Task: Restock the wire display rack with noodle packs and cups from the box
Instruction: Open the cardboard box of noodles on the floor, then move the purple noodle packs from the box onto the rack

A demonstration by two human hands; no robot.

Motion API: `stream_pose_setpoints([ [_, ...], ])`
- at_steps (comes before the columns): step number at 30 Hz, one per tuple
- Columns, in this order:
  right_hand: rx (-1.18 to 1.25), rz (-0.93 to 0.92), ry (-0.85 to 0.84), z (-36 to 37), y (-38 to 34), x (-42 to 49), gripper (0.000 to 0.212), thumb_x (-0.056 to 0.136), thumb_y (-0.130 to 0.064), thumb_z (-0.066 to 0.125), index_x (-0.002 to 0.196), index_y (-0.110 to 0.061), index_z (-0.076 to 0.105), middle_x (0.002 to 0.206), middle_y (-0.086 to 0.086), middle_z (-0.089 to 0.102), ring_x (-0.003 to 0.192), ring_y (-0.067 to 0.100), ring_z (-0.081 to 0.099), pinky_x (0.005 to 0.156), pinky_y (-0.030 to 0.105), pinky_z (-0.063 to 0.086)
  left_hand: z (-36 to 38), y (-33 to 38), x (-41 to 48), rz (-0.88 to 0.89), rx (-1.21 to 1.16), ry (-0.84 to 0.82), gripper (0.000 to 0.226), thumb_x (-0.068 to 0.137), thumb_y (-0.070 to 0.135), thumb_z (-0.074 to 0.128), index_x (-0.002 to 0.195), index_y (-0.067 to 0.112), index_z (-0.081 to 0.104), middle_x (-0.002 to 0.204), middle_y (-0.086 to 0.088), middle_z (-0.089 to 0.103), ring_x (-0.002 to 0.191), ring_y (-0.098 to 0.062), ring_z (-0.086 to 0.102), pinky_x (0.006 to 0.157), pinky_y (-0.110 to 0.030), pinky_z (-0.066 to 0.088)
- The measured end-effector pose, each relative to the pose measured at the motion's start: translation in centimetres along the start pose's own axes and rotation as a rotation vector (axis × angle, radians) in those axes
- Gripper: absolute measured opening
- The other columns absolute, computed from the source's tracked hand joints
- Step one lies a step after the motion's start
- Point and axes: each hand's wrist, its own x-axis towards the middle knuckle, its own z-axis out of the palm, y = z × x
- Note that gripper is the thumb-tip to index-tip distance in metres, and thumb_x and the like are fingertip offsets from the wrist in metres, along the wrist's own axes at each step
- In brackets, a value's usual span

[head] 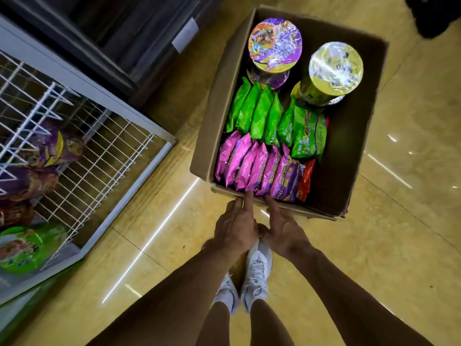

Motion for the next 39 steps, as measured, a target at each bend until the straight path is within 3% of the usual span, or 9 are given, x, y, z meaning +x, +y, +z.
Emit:
stream_pose_setpoints([
  [8, 0.001, -0.093, 0.041, -3.2, -1.0, -2.9, 0.064, 0.099, -0.022, 0.054, 0.157, -0.020, 0.026, 0.156, 0.007, 0.041, 0.144, 0.022, 0.039, 0.113, 0.026, 0.028, -2.3, 2.0, -3.8, 0.009, -0.012, 0.098, 0.076, 0.098, 0.025, 0.055, 0.161, 0.026, 0.012, 0.153, -0.002, 0.034, 0.137, -0.024, 0.039, 0.097, -0.037, 0.048],
  [14, -0.006, -0.193, 0.082, -4.6, -3.4, -1.7, 0.047, 0.097, -0.020, 0.054, 0.144, -0.021, 0.049, 0.142, 0.004, 0.052, 0.136, 0.023, 0.044, 0.112, 0.027, 0.032, -4.1, 1.6, -4.3, 0.001, -0.044, 0.274, 0.067, 0.097, 0.024, 0.052, 0.158, 0.026, 0.024, 0.151, -0.001, 0.035, 0.142, -0.020, 0.032, 0.108, -0.030, 0.040],
  [22, 0.029, -0.192, 0.145, -3.8, -6.5, 1.7, 0.043, 0.097, -0.021, 0.052, 0.140, -0.024, 0.054, 0.136, 0.005, 0.056, 0.131, 0.026, 0.048, 0.108, 0.032, 0.039, -4.6, -1.2, -1.3, 0.016, -0.061, 0.326, 0.070, 0.096, 0.027, 0.052, 0.159, 0.023, 0.023, 0.161, -0.004, 0.024, 0.151, -0.022, 0.018, 0.119, -0.034, 0.030],
  [25, -0.021, -0.186, 0.172, -2.3, -6.8, 3.3, 0.045, 0.095, -0.034, 0.045, 0.139, -0.031, 0.052, 0.135, -0.003, 0.056, 0.131, 0.019, 0.048, 0.112, 0.030, 0.036, -4.4, -2.5, -0.2, 0.031, -0.012, 0.370, 0.071, 0.092, 0.030, 0.056, 0.157, 0.024, 0.029, 0.161, -0.007, 0.025, 0.152, -0.025, 0.017, 0.119, -0.039, 0.031],
  [27, -0.034, -0.211, 0.222, -1.1, -6.7, 4.8, 0.048, 0.092, -0.043, 0.035, 0.137, -0.036, 0.049, 0.134, -0.009, 0.056, 0.130, 0.015, 0.051, 0.113, 0.028, 0.036, -4.5, -3.4, 0.7, 0.059, 0.021, 0.418, 0.070, 0.092, 0.031, 0.055, 0.157, 0.026, 0.028, 0.164, -0.007, 0.020, 0.155, -0.026, 0.011, 0.121, -0.040, 0.027],
  [29, 0.050, -0.231, 0.326, -1.6, -8.1, 6.4, 0.046, 0.092, -0.037, 0.038, 0.133, -0.028, 0.058, 0.130, -0.001, 0.061, 0.123, 0.019, 0.057, 0.108, 0.033, 0.043, -5.1, -4.5, 2.7, 0.121, 0.023, 0.479, 0.070, 0.093, 0.030, 0.054, 0.157, 0.026, 0.027, 0.166, -0.007, 0.016, 0.155, -0.027, 0.010, 0.122, -0.043, 0.024],
  [32, 0.136, -0.248, 0.557, -3.2, -10.7, 9.4, 0.036, 0.094, -0.021, 0.050, 0.126, -0.020, 0.067, 0.126, 0.007, 0.066, 0.118, 0.024, 0.060, 0.104, 0.032, 0.046, -6.3, -6.2, 6.7, 0.261, -0.021, 0.570, 0.066, 0.090, 0.024, 0.055, 0.154, 0.023, 0.034, 0.163, -0.008, 0.023, 0.149, -0.029, 0.024, 0.117, -0.046, 0.033],
  [34, 0.097, -0.300, 0.657, -4.3, -11.8, 11.9, 0.033, 0.095, -0.015, 0.053, 0.124, -0.019, 0.067, 0.127, 0.006, 0.066, 0.121, 0.024, 0.059, 0.102, 0.031, 0.042, -7.9, -6.5, 8.8, 0.347, -0.115, 0.610, 0.062, 0.089, 0.025, 0.043, 0.151, 0.021, 0.039, 0.160, -0.008, 0.029, 0.144, -0.029, 0.032, 0.114, -0.044, 0.038],
  [39, 0.096, -0.394, 0.901, -6.2, -12.5, 18.0, 0.025, 0.096, -0.013, 0.054, 0.118, -0.013, 0.066, 0.121, 0.008, 0.067, 0.113, 0.027, 0.061, 0.095, 0.032, 0.040, -10.6, -7.7, 14.6, 0.522, -0.275, 0.698, 0.063, 0.088, 0.030, 0.042, 0.151, 0.024, 0.041, 0.158, -0.006, 0.034, 0.144, -0.023, 0.036, 0.119, -0.038, 0.033],
])
